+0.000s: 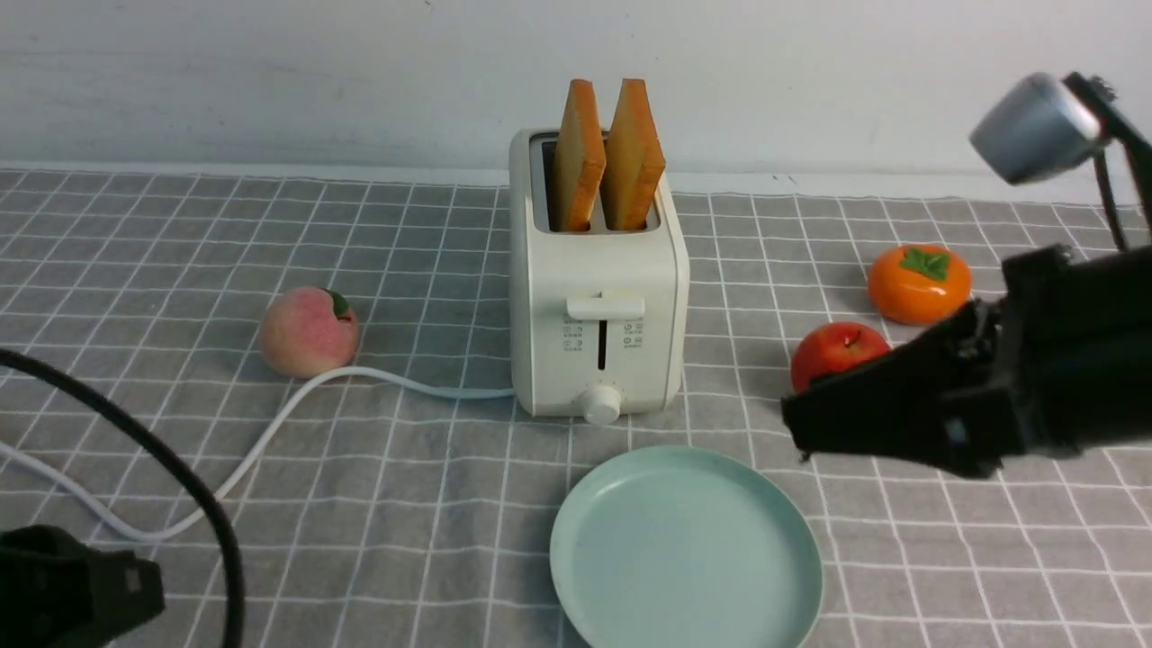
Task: Take toasted bread from bread machine on grey coffee table place on plate.
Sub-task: 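Grasp the toast slice in the toaster and pull it up out of the slot with the right gripper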
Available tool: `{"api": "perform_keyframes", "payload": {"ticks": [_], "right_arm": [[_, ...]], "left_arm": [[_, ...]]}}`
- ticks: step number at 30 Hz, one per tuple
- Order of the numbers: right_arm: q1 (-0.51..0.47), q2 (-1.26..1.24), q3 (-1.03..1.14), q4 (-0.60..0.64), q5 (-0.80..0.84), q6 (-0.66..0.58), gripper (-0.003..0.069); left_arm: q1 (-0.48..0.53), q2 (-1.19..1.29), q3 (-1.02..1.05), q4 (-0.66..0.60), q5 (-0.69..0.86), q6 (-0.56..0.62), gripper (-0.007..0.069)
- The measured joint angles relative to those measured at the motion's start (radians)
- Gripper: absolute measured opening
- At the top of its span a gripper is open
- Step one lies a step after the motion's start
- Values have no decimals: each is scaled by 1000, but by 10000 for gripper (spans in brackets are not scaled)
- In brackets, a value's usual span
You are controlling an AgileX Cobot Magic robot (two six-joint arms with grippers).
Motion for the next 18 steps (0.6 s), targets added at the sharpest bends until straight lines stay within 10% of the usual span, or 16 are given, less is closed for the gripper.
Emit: {"api": "perform_keyframes", "payload": {"ticks": [18], "right_arm": [[-46,456,-414,-103,-189,120,351]], "left_arm": [[0,396,-298,-189,48,243,238]]}}
